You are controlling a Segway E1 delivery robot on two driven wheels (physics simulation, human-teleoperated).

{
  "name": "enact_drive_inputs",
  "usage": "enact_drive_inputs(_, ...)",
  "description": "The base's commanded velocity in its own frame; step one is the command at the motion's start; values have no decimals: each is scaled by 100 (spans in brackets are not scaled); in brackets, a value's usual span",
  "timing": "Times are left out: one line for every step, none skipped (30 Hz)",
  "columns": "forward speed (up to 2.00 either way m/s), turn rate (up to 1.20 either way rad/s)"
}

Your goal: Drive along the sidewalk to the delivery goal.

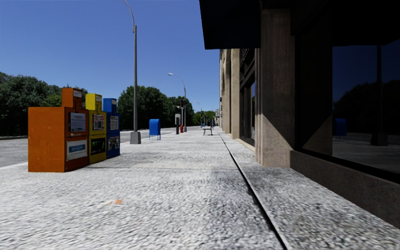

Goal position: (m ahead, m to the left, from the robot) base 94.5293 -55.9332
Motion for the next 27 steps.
enact_drive_inputs(200,0)
enact_drive_inputs(200,0)
enact_drive_inputs(200,0)
enact_drive_inputs(200,0)
enact_drive_inputs(200,0)
enact_drive_inputs(200,0)
enact_drive_inputs(200,0)
enact_drive_inputs(200,0)
enact_drive_inputs(200,0)
enact_drive_inputs(200,0)
enact_drive_inputs(200,0)
enact_drive_inputs(200,0)
enact_drive_inputs(200,0)
enact_drive_inputs(200,0)
enact_drive_inputs(200,0)
enact_drive_inputs(200,0)
enact_drive_inputs(200,0)
enact_drive_inputs(200,0)
enact_drive_inputs(200,0)
enact_drive_inputs(200,0)
enact_drive_inputs(200,0)
enact_drive_inputs(200,0)
enact_drive_inputs(200,0)
enact_drive_inputs(200,0)
enact_drive_inputs(200,0)
enact_drive_inputs(200,0)
enact_drive_inputs(200,0)
